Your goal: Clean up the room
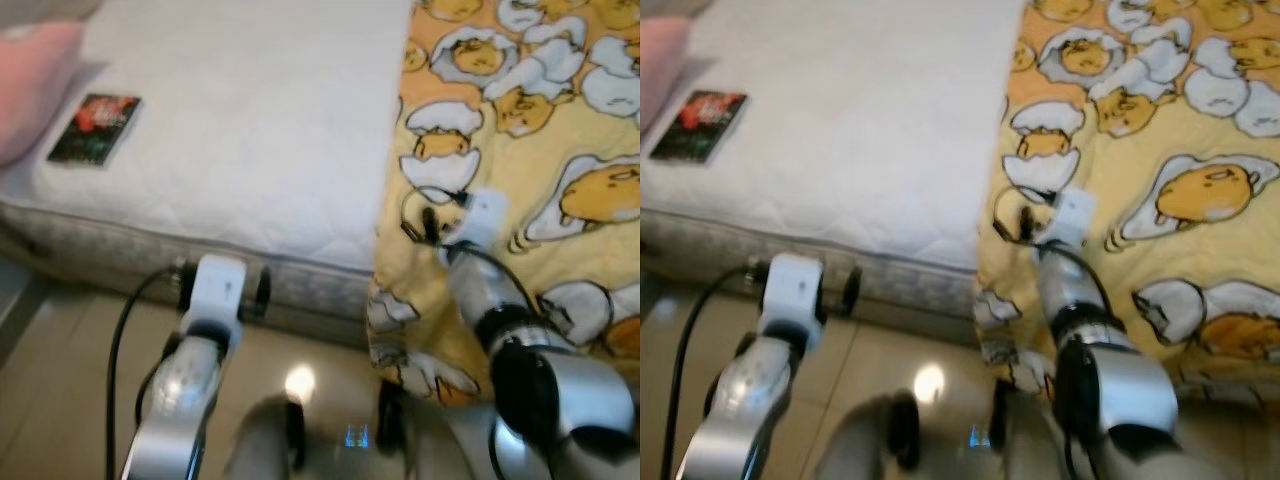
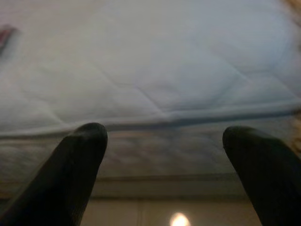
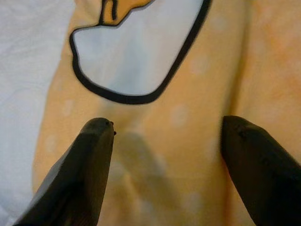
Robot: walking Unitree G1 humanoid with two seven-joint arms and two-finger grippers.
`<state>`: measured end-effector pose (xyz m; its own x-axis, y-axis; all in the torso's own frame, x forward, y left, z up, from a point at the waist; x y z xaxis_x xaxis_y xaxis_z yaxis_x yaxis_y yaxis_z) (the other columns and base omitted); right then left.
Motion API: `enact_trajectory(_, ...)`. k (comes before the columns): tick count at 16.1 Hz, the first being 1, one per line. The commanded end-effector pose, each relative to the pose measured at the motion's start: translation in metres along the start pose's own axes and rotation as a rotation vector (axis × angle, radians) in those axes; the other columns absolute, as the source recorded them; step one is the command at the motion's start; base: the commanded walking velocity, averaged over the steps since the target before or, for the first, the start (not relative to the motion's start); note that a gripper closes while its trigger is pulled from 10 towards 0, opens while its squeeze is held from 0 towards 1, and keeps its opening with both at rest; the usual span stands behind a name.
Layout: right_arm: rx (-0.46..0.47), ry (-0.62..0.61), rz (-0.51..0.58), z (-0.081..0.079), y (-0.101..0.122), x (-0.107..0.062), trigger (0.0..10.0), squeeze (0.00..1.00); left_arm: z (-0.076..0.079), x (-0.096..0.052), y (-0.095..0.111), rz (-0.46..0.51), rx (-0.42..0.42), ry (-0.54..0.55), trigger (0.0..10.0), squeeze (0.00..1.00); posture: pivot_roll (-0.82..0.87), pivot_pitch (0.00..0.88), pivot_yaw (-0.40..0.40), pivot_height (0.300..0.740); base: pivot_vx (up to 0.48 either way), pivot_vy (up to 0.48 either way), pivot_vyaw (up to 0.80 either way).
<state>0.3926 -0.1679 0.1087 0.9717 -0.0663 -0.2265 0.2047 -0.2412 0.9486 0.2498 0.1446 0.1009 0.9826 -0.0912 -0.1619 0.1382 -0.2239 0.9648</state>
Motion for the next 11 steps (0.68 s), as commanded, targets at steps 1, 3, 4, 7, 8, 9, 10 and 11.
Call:
enact_trajectory(1, -0.031, -0.026, -0.052, 0.010, -0.016, -0.004, 10.0, 0.00, -0.004, -0.007, 0.001, -0.002, 0.013, 0.004, 10.0, 0.00, 0.28, 0.350, 0.090, 0.740, 0.000, 0.000, 0.00)
enact_trajectory(3, -0.077, -0.047, -0.070, 0.018, -0.019, -0.005, 10.0, 0.00, -0.009, -0.022, -0.006, -0.046, 0.016, 0.018, 10.0, 0.00, 0.30, 0.402, 0.097, 0.740, 0.000, 0.000, 0.00)
enact_trajectory(4, -0.087, -0.063, -0.082, 0.023, -0.022, -0.006, 9.3, 0.00, -0.011, -0.030, -0.009, -0.068, 0.017, 0.021, 10.0, 0.00, 0.30, 0.437, 0.107, 0.740, 0.000, 0.000, 0.00)
enact_trajectory(7, -0.093, -0.076, -0.102, 0.027, -0.028, -0.009, 0.0, 0.00, -0.005, -0.039, -0.010, -0.081, 0.013, 0.008, 10.0, 0.00, 0.31, 0.453, 0.091, 0.740, 0.000, 0.000, 0.00)
enact_trajectory(8, -0.108, -0.069, -0.097, 0.026, -0.027, -0.008, 0.0, 0.00, -0.006, -0.040, -0.008, -0.082, 0.008, 0.020, 10.0, 0.00, 0.31, 0.454, 0.088, 0.740, 0.000, 0.000, 0.00)
enact_trajectory(9, -0.125, -0.063, -0.086, 0.024, -0.025, -0.007, 0.0, 0.00, -0.006, -0.042, -0.008, -0.085, 0.008, 0.020, 10.0, 0.00, 0.31, 0.457, 0.083, 0.740, 0.000, 0.000, 0.00)
enact_trajectory(10, -0.128, -0.059, -0.084, 0.022, -0.024, -0.007, 0.0, 0.00, -0.006, -0.043, -0.009, -0.088, 0.008, 0.020, 10.0, 0.00, 0.31, 0.457, 0.082, 0.740, 0.000, 0.000, 0.00)
enact_trajectory(11, -0.136, -0.047, -0.078, 0.019, -0.023, -0.007, 0.0, 0.00, -0.005, -0.044, -0.010, -0.095, 0.006, 0.019, 10.0, 0.00, 0.30, 0.459, 0.079, 0.740, 0.000, 0.000, 0.00)
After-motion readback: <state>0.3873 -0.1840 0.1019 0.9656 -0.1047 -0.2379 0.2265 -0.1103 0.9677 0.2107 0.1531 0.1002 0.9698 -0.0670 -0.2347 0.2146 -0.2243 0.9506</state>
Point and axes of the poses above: a point about 5 cm out from each wrist's last joint towards the gripper, its own x axis pointing out of the wrist towards the gripper, its own y axis along the axis of the wrist's last joint, z = x × y, the point moved 1 cm from there along x, pointing out of the wrist towards the gripper
